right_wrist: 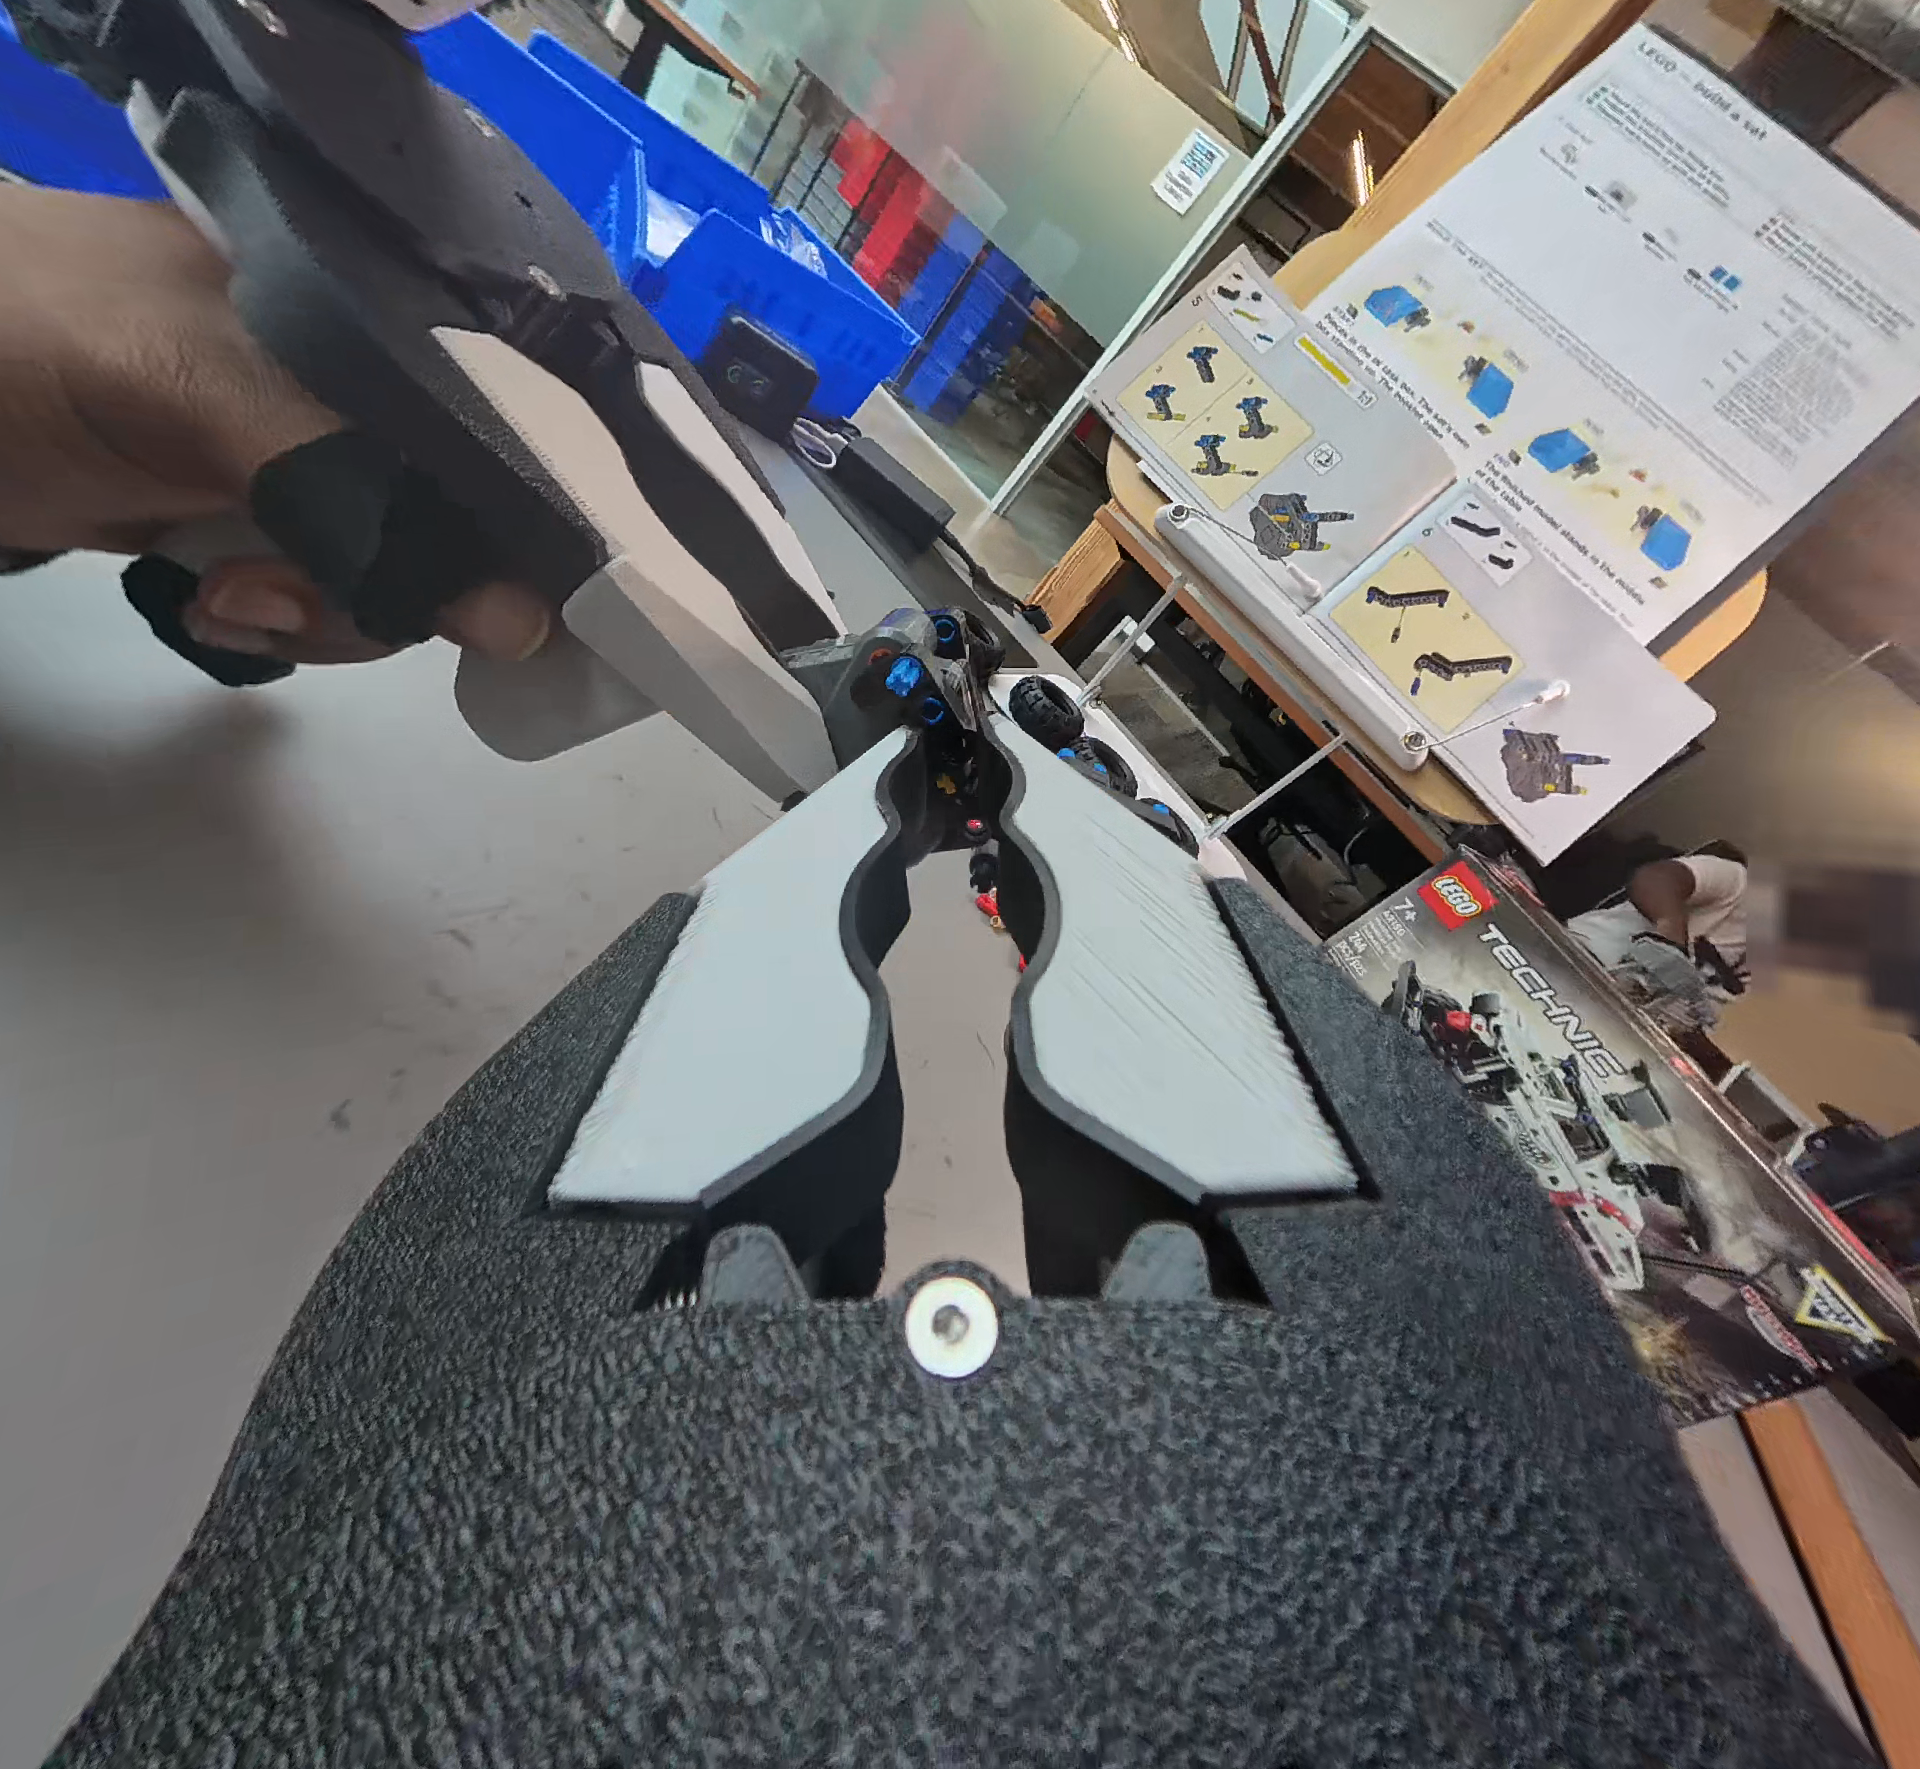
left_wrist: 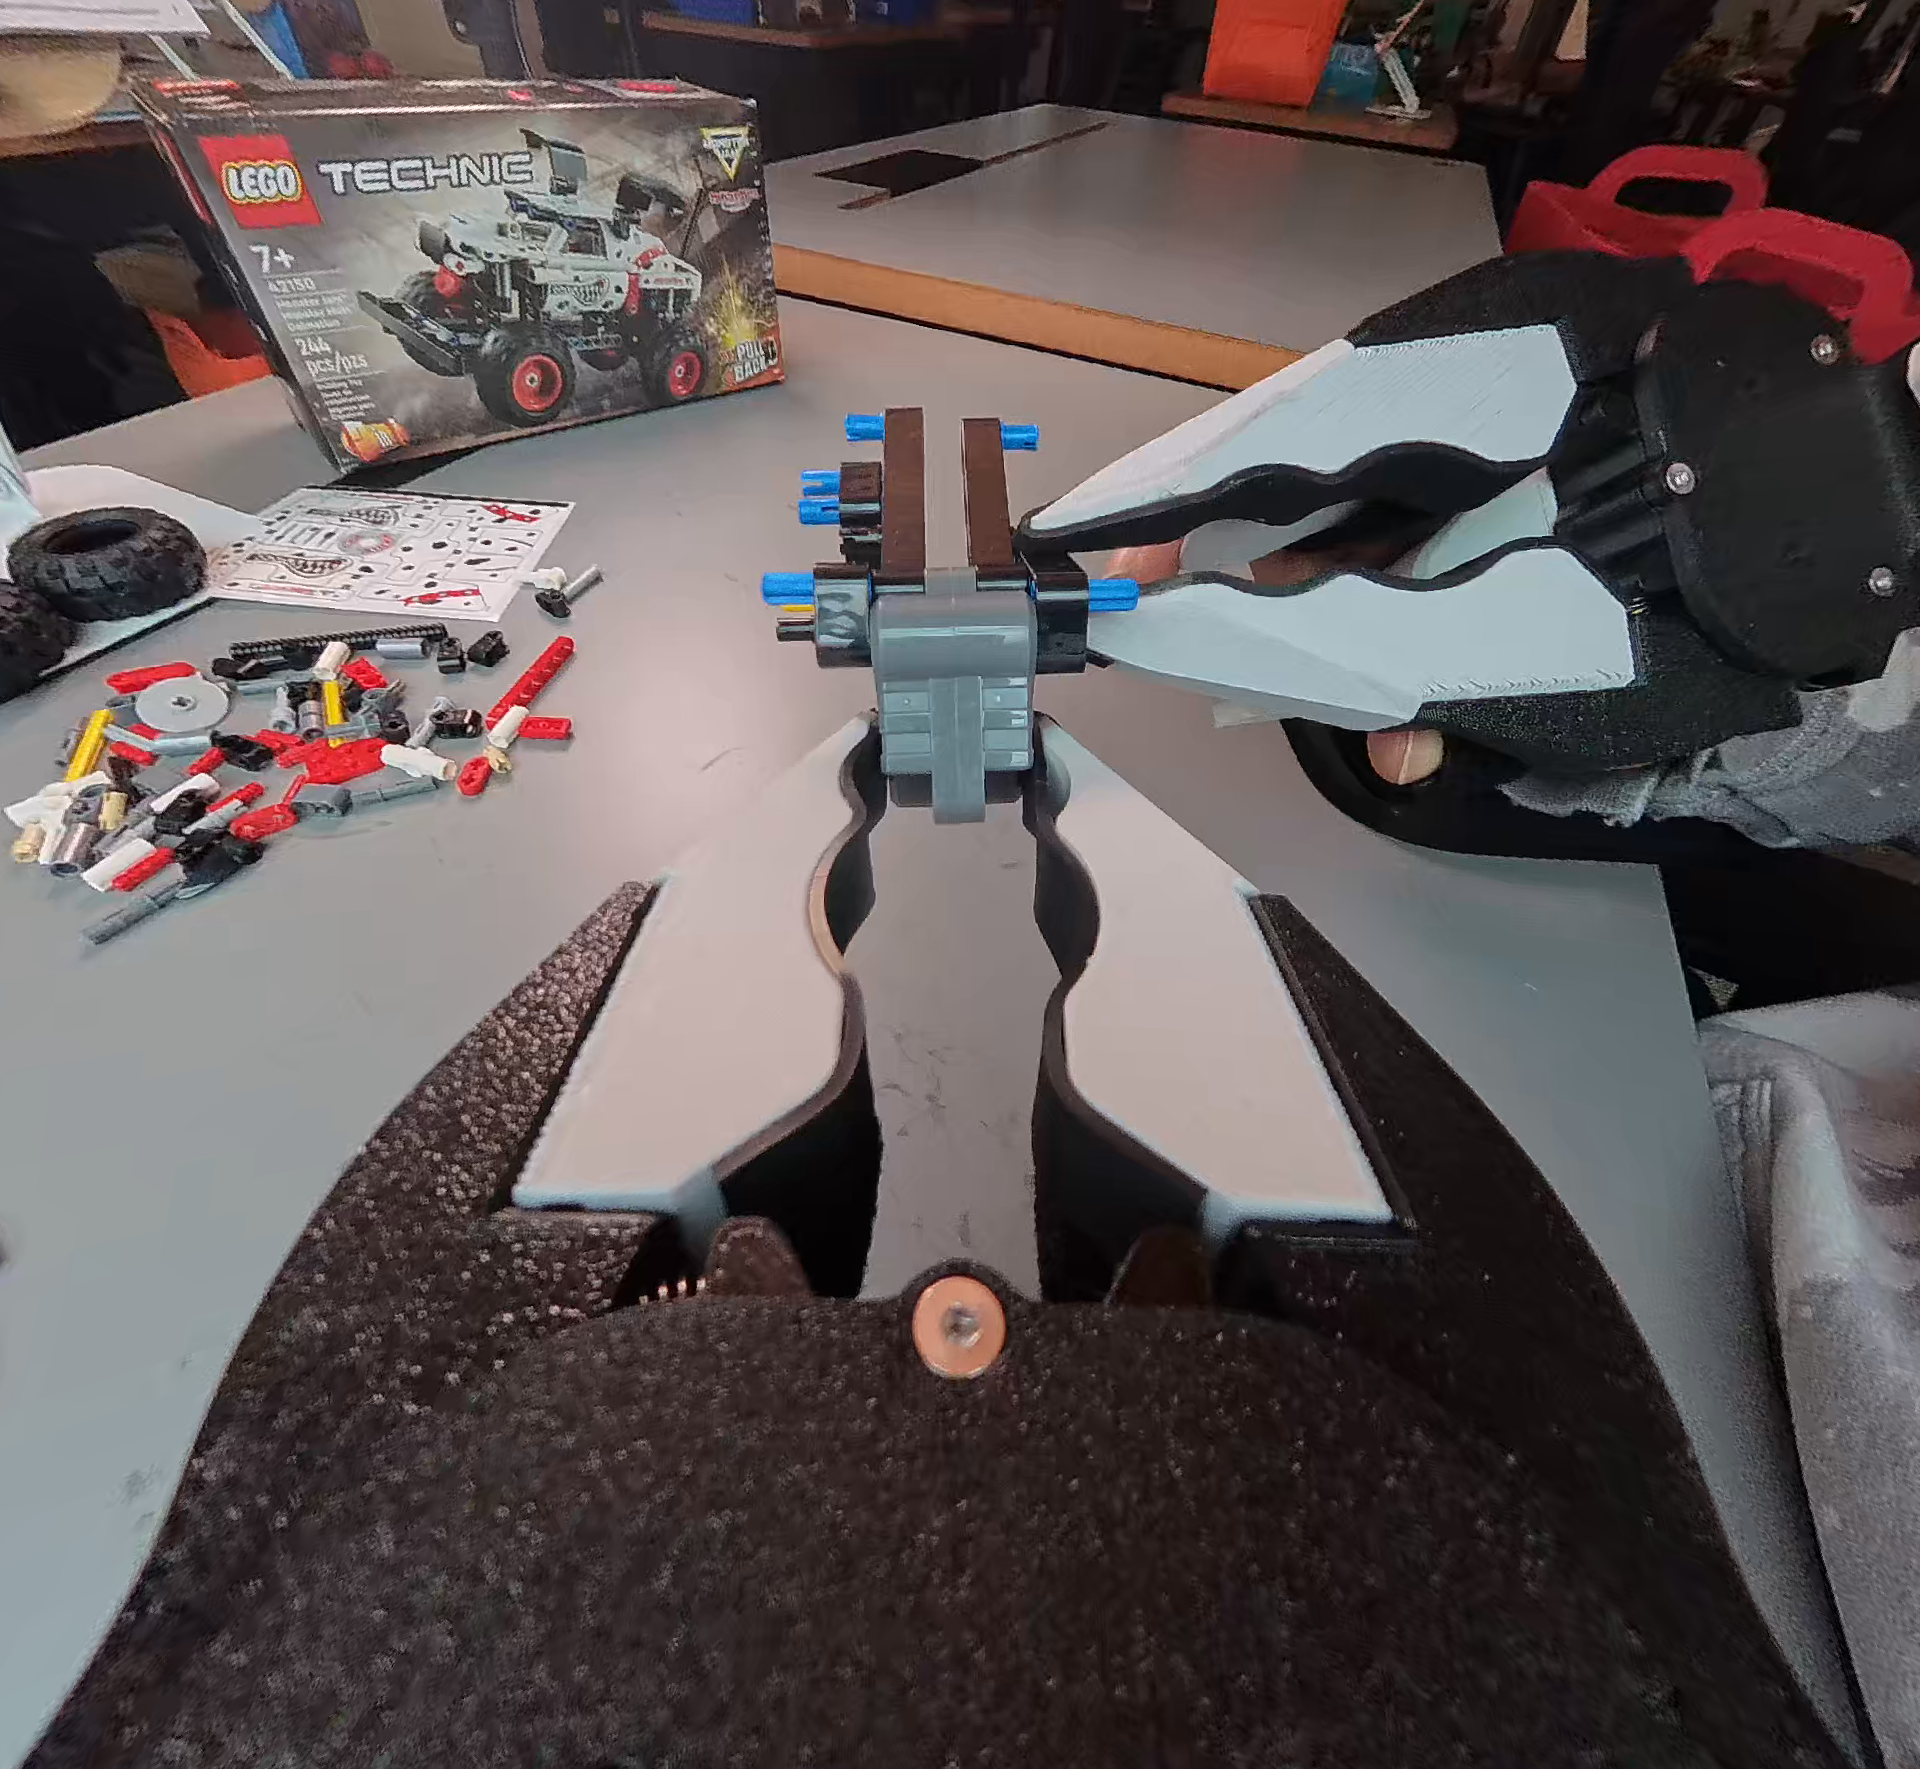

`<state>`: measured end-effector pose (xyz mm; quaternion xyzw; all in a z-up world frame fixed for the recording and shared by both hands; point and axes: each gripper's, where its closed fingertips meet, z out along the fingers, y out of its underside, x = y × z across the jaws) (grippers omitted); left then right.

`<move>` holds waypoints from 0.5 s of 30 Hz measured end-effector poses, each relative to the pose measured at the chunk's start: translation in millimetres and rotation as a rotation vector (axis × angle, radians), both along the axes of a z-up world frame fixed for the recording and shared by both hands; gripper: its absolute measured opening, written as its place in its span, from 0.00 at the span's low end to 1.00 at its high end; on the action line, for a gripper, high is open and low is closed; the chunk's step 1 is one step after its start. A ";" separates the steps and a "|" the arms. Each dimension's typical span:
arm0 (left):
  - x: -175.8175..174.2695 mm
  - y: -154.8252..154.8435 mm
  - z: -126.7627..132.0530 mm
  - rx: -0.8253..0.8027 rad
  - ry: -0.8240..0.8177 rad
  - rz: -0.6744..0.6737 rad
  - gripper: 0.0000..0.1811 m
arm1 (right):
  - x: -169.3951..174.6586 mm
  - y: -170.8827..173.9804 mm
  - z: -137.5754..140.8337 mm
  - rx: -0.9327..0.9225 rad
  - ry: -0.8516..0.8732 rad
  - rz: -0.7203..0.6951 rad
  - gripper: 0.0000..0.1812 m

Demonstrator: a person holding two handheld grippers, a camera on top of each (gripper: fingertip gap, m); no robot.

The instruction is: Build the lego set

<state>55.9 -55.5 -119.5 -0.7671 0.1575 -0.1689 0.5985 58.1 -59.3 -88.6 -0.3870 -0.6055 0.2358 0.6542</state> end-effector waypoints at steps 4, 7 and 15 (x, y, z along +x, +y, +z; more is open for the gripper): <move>-3.0 0.1 6.0 0.043 0.028 0.034 0.14 | -1.8 0.2 4.6 -0.091 0.013 -0.017 0.05; -4.3 -1.7 9.3 0.068 0.054 0.050 0.14 | -2.6 -0.9 6.4 -0.226 0.033 0.000 0.05; -5.8 -3.0 17.3 0.088 0.085 0.043 0.14 | -2.6 2.3 9.8 -0.108 0.015 -0.001 0.06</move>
